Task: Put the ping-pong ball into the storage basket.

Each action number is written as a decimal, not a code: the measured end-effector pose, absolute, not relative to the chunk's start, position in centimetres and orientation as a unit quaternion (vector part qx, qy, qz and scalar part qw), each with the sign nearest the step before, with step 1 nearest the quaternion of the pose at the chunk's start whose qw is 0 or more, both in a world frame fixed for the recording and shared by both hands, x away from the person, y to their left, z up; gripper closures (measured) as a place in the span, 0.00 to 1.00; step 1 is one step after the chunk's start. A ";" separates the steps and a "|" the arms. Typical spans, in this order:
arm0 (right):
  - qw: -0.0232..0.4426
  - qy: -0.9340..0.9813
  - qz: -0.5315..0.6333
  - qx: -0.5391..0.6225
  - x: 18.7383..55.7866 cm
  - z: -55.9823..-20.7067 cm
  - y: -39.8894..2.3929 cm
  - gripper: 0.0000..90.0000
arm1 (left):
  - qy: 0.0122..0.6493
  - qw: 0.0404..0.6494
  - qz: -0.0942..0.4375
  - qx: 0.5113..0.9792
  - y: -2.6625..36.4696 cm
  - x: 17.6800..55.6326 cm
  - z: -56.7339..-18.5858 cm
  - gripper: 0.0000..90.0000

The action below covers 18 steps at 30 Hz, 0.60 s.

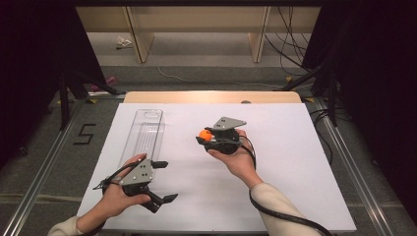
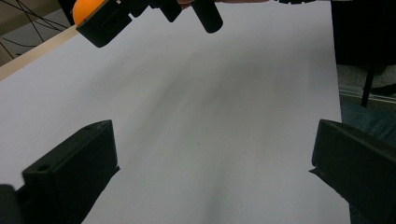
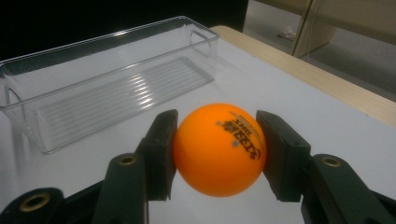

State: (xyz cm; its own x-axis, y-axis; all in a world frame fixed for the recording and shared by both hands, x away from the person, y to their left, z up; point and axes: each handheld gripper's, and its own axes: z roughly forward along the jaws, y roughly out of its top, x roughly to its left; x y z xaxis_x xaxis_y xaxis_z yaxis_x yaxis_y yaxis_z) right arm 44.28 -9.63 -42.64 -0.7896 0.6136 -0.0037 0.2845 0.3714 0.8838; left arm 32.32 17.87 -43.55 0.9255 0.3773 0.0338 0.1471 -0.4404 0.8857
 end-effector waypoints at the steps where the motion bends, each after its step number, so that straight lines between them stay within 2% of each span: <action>1: 0.168 0.811 0.487 0.277 44.3 -42.6 -9.6 0.57 | 0.156 0.506 0.114 0.841 17.9 32.3 -43.6 0.00; 18: 0.165 0.811 0.489 0.274 44.6 -42.7 -8.7 0.57 | 0.155 0.506 0.113 0.841 17.8 32.3 -43.6 0.00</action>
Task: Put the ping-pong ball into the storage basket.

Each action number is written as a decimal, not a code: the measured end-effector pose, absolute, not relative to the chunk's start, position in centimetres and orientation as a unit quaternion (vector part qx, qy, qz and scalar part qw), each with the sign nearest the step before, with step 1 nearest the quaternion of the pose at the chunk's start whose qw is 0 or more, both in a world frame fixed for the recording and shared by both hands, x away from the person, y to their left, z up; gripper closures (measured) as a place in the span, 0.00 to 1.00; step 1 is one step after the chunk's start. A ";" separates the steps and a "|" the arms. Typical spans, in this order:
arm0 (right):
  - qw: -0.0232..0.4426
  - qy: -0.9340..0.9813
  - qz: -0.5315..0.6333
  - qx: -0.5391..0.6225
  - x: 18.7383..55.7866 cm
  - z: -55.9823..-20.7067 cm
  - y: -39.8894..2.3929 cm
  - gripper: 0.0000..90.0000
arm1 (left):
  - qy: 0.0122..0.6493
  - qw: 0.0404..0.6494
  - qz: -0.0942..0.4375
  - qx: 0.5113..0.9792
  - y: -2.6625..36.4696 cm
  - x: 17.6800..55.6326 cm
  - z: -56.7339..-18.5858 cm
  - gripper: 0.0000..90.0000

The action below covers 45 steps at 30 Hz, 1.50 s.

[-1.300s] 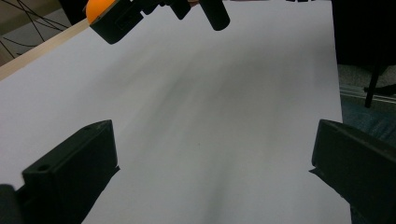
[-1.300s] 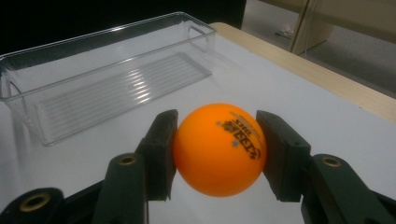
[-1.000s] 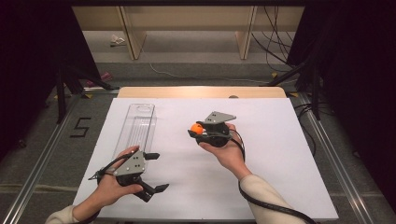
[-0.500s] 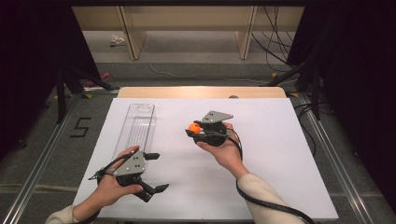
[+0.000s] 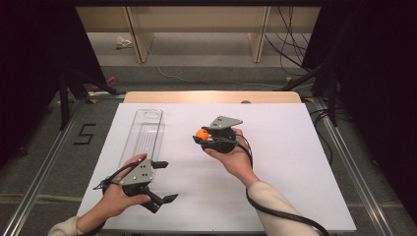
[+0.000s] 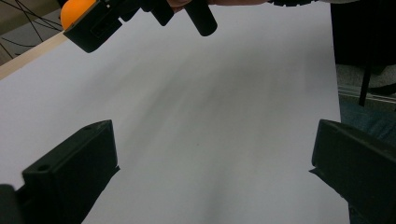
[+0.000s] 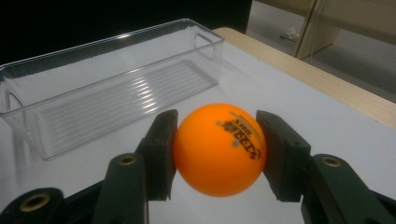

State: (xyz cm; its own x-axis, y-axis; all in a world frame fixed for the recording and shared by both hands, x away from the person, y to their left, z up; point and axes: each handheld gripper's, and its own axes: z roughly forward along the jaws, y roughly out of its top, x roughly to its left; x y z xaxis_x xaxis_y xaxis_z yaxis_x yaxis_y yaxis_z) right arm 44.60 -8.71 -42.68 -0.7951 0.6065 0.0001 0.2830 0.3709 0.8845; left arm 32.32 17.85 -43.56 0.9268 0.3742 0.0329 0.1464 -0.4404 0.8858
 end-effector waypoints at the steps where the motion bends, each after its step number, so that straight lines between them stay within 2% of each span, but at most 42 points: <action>1: 0.164 0.812 0.489 0.272 44.6 -42.7 -8.6 0.57 | 0.155 0.506 0.113 0.841 17.8 32.3 -43.6 0.00; 45: 0.159 0.813 0.492 0.266 45.3 -42.6 -7.1 0.57 | 0.151 0.504 0.112 0.843 17.9 32.2 -43.5 0.00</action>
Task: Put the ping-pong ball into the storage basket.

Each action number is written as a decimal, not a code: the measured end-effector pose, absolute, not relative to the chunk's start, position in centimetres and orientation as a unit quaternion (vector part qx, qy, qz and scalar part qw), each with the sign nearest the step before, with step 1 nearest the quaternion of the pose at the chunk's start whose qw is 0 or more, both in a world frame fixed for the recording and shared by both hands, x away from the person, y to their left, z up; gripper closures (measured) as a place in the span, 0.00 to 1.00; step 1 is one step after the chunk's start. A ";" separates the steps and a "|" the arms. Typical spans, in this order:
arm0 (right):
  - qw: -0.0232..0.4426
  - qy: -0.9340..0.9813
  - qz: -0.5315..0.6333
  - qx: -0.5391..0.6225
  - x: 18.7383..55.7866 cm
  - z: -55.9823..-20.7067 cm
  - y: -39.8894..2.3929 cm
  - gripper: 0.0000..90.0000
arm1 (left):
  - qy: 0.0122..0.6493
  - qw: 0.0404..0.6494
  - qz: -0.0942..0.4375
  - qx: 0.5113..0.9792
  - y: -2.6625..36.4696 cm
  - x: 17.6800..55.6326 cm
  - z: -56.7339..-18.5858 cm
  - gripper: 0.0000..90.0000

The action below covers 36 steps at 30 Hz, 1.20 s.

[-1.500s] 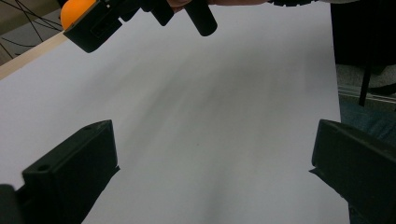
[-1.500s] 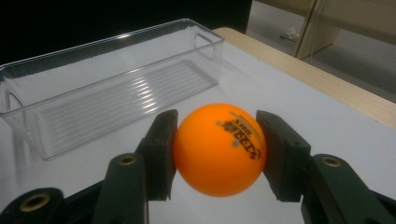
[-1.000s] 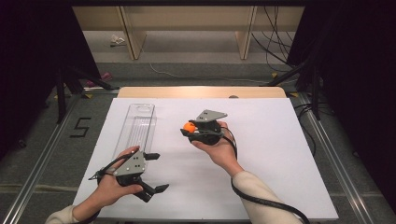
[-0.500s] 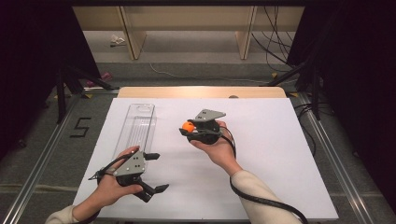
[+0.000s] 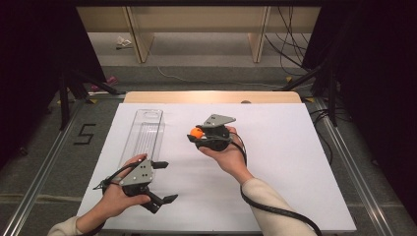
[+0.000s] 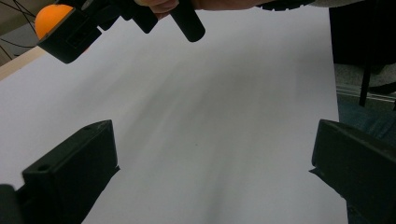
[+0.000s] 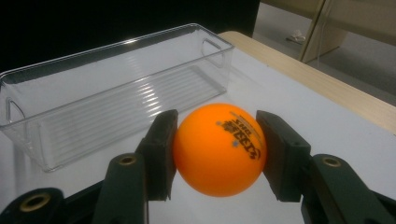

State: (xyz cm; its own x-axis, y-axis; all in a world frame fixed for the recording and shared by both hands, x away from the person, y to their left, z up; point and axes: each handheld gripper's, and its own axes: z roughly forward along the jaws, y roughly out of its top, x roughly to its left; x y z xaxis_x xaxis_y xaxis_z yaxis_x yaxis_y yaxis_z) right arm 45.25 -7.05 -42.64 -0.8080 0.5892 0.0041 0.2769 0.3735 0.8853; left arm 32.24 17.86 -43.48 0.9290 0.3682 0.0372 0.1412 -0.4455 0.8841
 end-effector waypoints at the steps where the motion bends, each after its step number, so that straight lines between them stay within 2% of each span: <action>1: 0.158 0.813 0.493 0.265 45.3 -42.7 -6.9 0.57 | 0.151 0.505 0.113 0.842 17.9 32.2 -43.5 0.00; 36: 0.152 0.811 0.500 0.261 45.6 -42.4 -5.7 0.57 | 0.148 0.504 0.112 0.843 17.8 32.1 -43.5 0.00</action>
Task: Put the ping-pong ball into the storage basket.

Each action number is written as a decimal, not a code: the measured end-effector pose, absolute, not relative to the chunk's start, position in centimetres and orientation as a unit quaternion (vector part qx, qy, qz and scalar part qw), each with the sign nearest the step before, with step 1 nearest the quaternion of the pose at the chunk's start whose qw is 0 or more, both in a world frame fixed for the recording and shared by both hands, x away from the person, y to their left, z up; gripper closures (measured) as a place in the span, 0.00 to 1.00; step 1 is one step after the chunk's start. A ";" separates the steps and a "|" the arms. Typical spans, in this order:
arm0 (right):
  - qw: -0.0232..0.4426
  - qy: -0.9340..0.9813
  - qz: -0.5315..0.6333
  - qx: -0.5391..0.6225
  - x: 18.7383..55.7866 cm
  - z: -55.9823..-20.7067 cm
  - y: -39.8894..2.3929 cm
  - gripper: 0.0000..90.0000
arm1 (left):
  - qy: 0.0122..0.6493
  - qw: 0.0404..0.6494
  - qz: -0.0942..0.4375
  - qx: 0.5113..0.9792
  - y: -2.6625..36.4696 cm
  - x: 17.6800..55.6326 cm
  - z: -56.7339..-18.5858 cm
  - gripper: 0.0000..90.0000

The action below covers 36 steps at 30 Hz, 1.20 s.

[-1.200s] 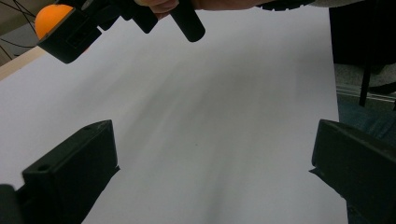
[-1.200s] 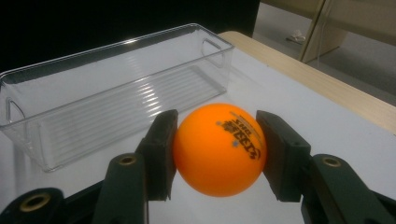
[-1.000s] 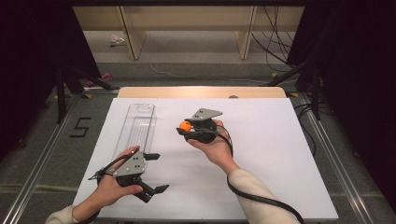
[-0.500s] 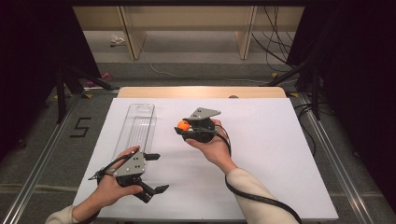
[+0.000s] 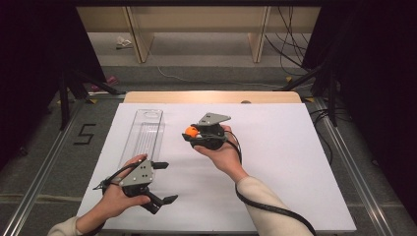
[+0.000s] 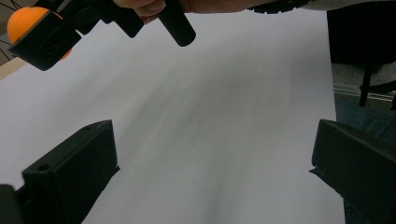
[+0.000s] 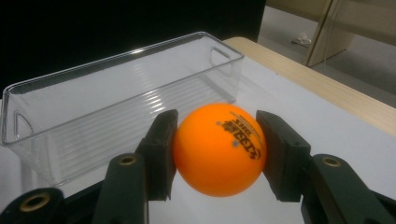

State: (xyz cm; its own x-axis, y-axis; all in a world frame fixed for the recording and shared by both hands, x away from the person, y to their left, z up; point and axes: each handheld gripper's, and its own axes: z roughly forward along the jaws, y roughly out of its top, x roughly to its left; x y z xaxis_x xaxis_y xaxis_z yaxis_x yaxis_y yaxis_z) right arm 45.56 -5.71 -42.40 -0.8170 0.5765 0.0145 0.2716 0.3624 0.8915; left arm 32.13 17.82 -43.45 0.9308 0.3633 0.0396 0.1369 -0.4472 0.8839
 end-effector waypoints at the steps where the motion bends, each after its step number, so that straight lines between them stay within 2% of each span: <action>1: 0.152 0.811 0.500 0.261 45.6 -42.4 -5.7 0.57 | 0.148 0.504 0.112 0.843 17.8 32.1 -43.5 0.00; 36: 0.140 0.816 0.503 0.249 45.4 -42.7 -3.5 0.57 | 0.146 0.504 0.111 0.844 17.8 32.1 -43.4 0.00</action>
State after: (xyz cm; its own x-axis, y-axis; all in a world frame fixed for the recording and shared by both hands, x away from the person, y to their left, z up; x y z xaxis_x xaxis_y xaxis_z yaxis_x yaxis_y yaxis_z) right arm 45.44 -3.48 -42.66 -0.8367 0.5472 0.0217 0.2647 0.3695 0.8907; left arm 32.07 17.77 -43.45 0.9330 0.3576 0.0400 0.1345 -0.4499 0.8829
